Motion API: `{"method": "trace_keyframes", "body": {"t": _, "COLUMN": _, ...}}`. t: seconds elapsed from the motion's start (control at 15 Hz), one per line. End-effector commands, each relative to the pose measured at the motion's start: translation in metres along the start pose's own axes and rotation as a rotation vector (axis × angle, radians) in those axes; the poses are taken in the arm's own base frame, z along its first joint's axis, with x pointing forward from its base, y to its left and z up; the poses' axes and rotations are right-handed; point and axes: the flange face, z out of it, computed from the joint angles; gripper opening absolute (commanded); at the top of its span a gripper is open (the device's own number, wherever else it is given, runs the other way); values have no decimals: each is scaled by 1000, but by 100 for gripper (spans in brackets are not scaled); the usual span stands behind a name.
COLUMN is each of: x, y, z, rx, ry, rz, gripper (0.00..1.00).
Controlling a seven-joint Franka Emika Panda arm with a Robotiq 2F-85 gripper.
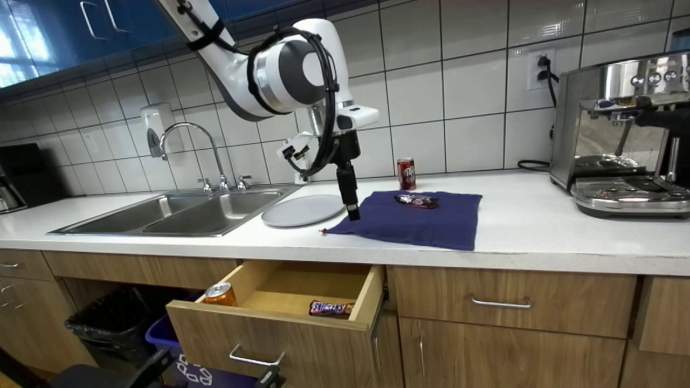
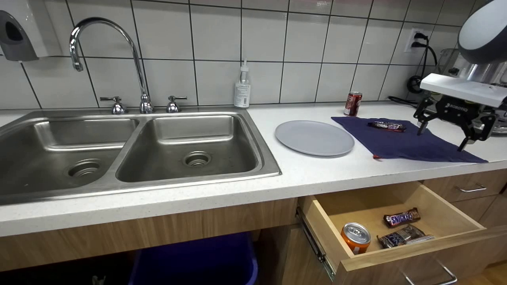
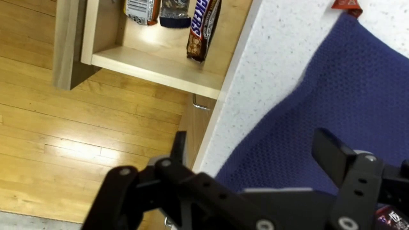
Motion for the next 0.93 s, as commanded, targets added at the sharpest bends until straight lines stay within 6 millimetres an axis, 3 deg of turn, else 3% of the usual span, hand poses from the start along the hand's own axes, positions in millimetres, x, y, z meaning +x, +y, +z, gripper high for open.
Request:
{"method": "trace_keyframes", "body": {"t": 0.0, "x": 30, "y": -15, "z": -12, "rx": -7, "ry": 0, "rz": -10, "gripper": 100}}
{"method": "trace_keyframes", "body": {"t": 0.4, "x": 68, "y": -38, "z": -15, "rx": -3, "ry": 19, "rz": -13, "gripper": 100}}
{"method": "trace_keyframes", "body": {"t": 0.87, "x": 104, "y": -67, "z": -5, "rx": -3, "ry": 19, "rz": -26, "gripper": 100}}
